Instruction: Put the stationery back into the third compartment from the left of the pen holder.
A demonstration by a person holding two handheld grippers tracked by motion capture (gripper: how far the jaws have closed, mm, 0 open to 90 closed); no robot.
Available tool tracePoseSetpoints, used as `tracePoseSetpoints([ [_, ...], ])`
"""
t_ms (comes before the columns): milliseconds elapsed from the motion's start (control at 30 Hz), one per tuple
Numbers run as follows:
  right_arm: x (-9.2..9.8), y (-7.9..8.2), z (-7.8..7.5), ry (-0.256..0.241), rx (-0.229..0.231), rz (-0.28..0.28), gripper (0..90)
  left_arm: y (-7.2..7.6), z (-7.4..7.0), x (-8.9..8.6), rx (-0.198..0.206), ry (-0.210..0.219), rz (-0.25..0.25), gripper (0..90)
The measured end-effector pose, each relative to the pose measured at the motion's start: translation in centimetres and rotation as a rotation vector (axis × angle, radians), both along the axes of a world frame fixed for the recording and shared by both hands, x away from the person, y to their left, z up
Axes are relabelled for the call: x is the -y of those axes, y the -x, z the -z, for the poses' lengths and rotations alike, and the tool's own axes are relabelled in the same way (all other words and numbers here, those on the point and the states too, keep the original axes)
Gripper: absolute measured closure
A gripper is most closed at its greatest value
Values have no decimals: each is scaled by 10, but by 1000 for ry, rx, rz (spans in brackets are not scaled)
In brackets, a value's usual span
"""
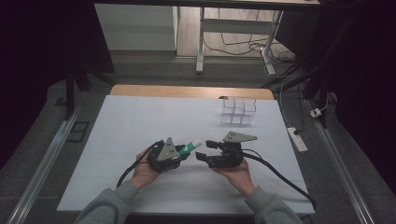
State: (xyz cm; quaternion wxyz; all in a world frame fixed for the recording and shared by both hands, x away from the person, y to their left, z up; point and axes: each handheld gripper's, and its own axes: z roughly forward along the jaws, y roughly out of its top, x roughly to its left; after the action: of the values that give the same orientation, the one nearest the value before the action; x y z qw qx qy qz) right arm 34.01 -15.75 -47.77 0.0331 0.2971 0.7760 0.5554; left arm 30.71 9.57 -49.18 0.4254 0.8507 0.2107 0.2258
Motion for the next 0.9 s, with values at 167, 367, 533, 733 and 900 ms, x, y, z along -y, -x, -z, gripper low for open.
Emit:
tracePoseSetpoints([
  [167, -2, -2, 3, -13, -14, 7, 292, 2, 0, 2, 10, 7, 6, 658],
  [367, -3, -2, 2, -45, -16, 8, 348, 5, 1, 8, 22, 1, 18, 658],
  [533, -4, -1, 2, -70, -6, 12, 458, 7, 3, 12, 39, -5, 27, 658],
  [733, -5, -2, 2, -103, -12, 7, 560, 7, 7, 16, 26, -26, 13, 658],
  [900, -6, -3, 3, -131, -17, -22, 632, 5, 11, 20, 19, -49, 5, 657],
])
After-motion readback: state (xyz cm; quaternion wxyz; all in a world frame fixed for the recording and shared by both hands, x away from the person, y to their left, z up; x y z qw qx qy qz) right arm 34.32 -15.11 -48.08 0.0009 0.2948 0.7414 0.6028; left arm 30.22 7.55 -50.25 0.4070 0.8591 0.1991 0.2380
